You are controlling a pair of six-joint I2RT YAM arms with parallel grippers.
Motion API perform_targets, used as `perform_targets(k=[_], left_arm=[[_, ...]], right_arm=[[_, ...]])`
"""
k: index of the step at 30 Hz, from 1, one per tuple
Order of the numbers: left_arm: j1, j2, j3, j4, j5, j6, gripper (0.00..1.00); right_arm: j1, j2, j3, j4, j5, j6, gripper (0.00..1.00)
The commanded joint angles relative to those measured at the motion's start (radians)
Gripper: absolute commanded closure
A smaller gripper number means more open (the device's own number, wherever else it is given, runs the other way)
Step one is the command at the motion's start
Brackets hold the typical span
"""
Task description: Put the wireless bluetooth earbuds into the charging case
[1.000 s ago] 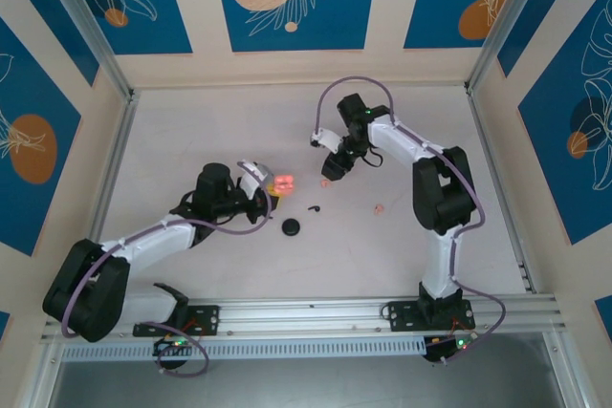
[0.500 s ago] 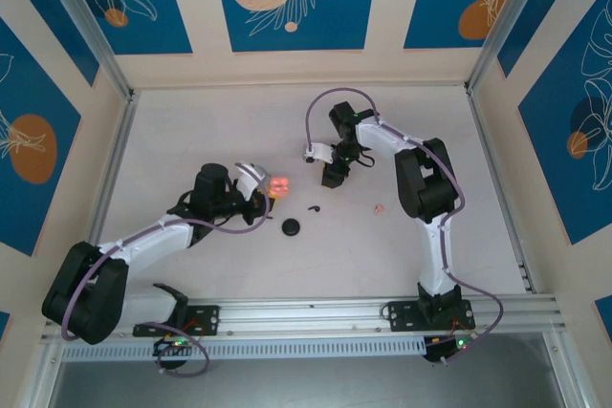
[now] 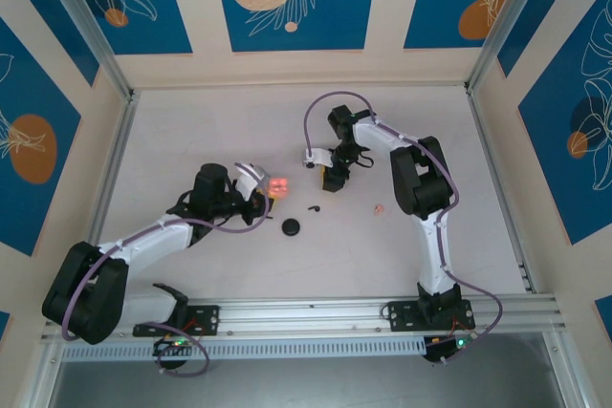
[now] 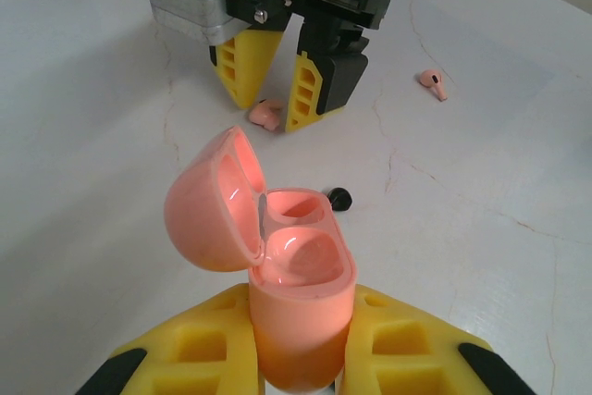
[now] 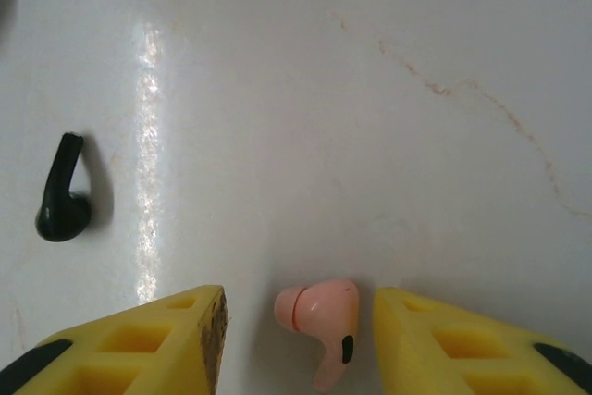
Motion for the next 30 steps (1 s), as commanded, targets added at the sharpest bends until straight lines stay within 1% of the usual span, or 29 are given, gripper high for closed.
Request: perform_targets(k=[1, 6, 13, 18, 22, 30], left_arm=[[0.014, 0.004, 0.001, -0.009, 0.006, 0.018, 0.85], [0.014, 0.014, 0.009, -0.013, 0.007, 0.019, 0.85], [0.014, 0.027, 0.012, -0.006, 0.015, 0.025, 0.85], [0.014, 0.036, 0.008, 0.025, 0.025, 0.026, 0.85], [0.012, 0.053, -0.001, 0.090, 0.030, 0.007, 0.86], [-0.011, 0.125, -0.027, 0.322, 0.059, -0.060, 0.88]], right_arm=[[0.003, 0.018, 0.014, -0.005, 0.005, -0.026, 0.57], [0.006, 0.018, 0.000, 0.034, 0.020, -0.018, 0.65], [0.006, 0.008, -0.001, 0.045, 0.016, -0.008, 0.75], [0.002, -0.035, -0.032, 0.074, -0.014, 0.024, 0.77], [-0.020, -0.121, -0.106, 0.147, -0.111, 0.107, 0.77], [-0.079, -0.374, -0.377, 0.414, -0.367, 0.345, 0.78]])
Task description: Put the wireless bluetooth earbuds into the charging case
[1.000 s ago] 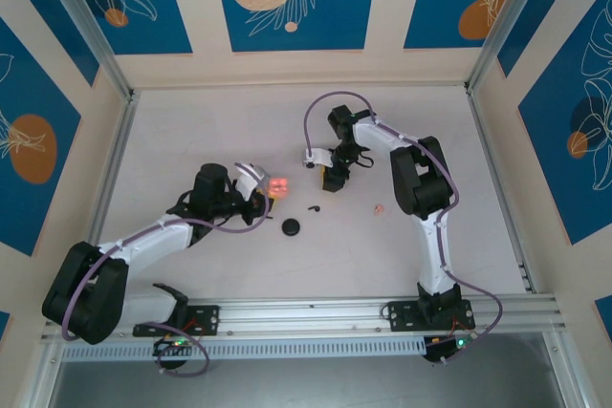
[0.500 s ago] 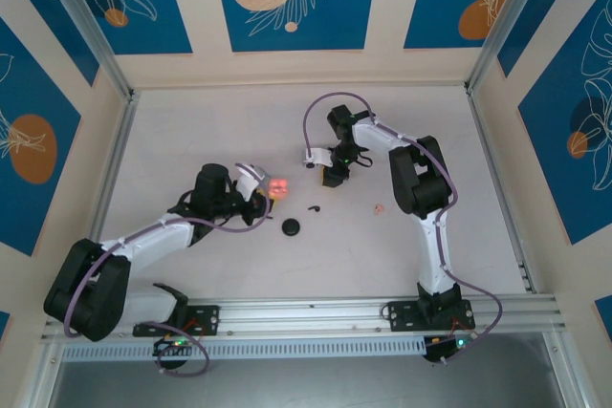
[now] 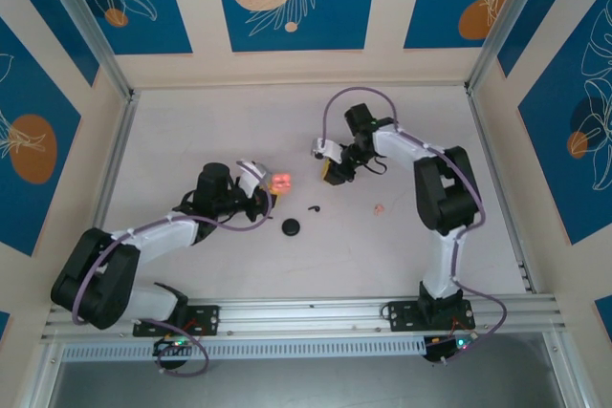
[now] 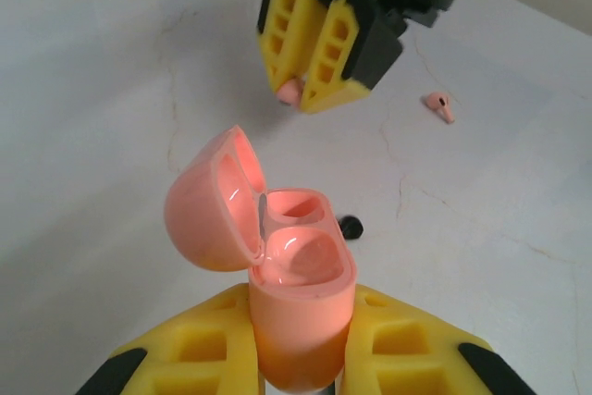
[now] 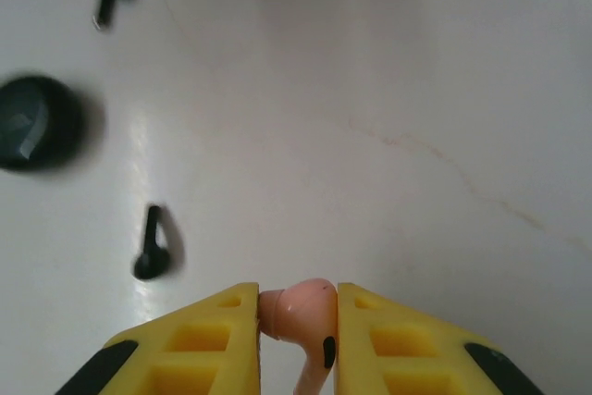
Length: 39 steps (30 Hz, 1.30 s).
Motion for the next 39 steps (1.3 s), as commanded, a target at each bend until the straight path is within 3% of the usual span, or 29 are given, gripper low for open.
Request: perform_targets(k=[1, 11, 17, 29, 39], left_arm=[[-0.016, 0.039, -0.012, 0.159, 0.045, -0.030, 0.88], [-0.068, 0.154, 0.015, 0.422, 0.080, -0.088, 0.88], [-0.081, 0.202, 0.040, 0.536, 0.145, -0.140, 0.88], [-0.088, 0.239, 0.070, 0.672, 0.194, -0.228, 0.89], [-0.090, 0.248, 0.076, 0.724, 0.203, -0.258, 0.89]], right_arm=[[-0.025, -0.124, -0.117, 0.161, -0.196, 0.156, 0.79], [-0.097, -0.448, -0.467, 0.634, -0.413, 0.549, 0.79], [-0.095, -0.555, -0.558, 0.809, -0.461, 0.698, 0.79], [0.045, -0.545, -0.564, 1.013, -0.379, 0.805, 0.79], [0.102, -0.472, -0.564, 1.176, -0.357, 0.893, 0.78]])
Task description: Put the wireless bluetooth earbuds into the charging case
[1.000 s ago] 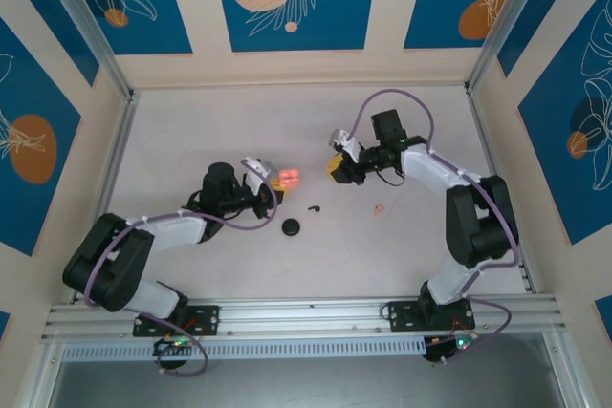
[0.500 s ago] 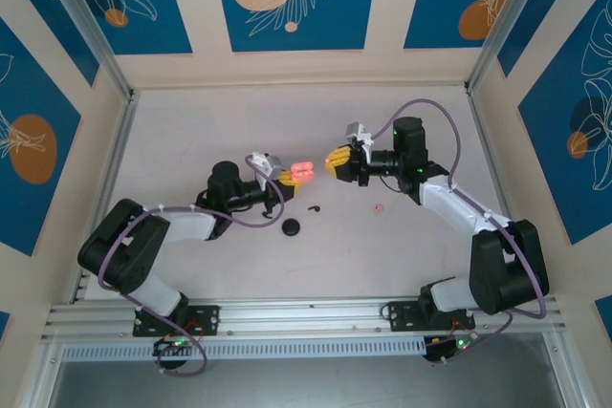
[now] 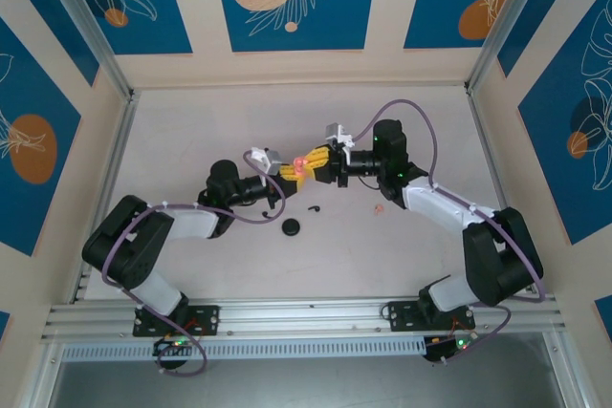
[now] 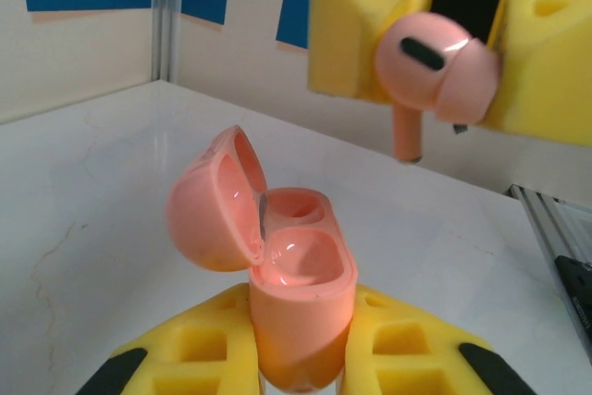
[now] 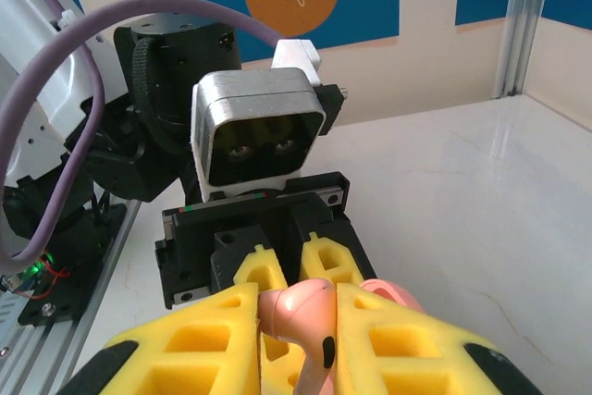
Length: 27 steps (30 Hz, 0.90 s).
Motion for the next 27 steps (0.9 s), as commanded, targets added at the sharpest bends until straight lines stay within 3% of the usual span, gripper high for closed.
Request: perform_targets(k=[1, 27], left_arm=[[-0.009, 0.008, 0.028, 0.074, 0.031, -0.024, 0.89], [-0.010, 0.013, 0.017, 0.173, 0.018, -0.093, 0.89]], right_arm=[[0.017, 0.030, -0.006, 0.082, 0.014, 0.044, 0.78], [0.047, 0.132, -0.003, 0.214, 0.017, 0.120, 0.78]])
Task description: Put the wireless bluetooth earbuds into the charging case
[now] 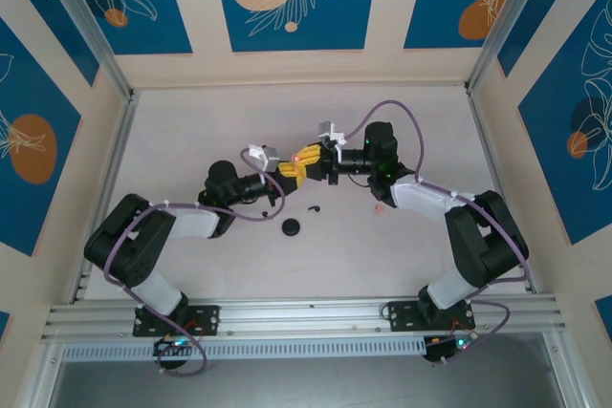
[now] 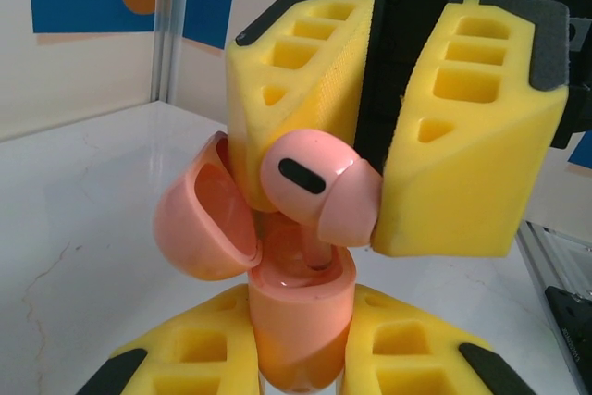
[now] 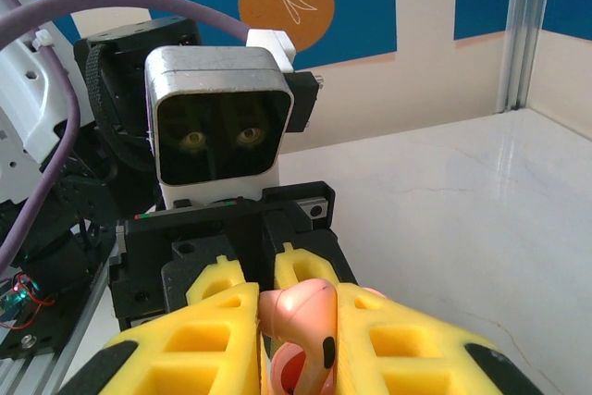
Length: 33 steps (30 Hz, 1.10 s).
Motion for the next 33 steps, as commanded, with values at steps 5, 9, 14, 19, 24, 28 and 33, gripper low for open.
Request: perform_targets(k=[5, 9, 14, 19, 24, 28, 33], left_arm=[[-0.010, -0.005, 0.014, 0.094, 0.019, -0.010, 0.89], [-0.010, -0.006, 0.016, 0.098, 0.014, -0.007, 0.89], [-0.010, 0.001, 0.021, 0.109, 0.009, -0.006, 0.89], [-0.009, 0.015, 0.030, 0.115, 0.010, 0.002, 0.89], [-0.010, 0.035, 0.045, 0.114, 0.014, 0.017, 0.89], [-0.010, 0.040, 0.059, 0.099, 0.011, 0.042, 0.89], [-0.010, 0.046, 0.070, 0.095, 0.014, 0.051, 0.89]], right_arm=[[0.014, 0.015, -0.008, -0.079, -0.031, -0.032, 0.78], [0.003, 0.008, -0.017, -0.146, -0.045, -0.062, 0.78], [-0.030, 0.000, -0.041, -0.150, -0.045, -0.054, 0.77], [-0.057, 0.000, -0.041, -0.167, -0.053, -0.055, 0.75], [-0.072, 0.009, -0.029, -0.176, -0.066, -0.056, 0.74], [-0.082, 0.012, -0.020, -0.196, -0.073, -0.064, 0.71], [-0.090, 0.015, -0.015, -0.211, -0.076, -0.066, 0.70]])
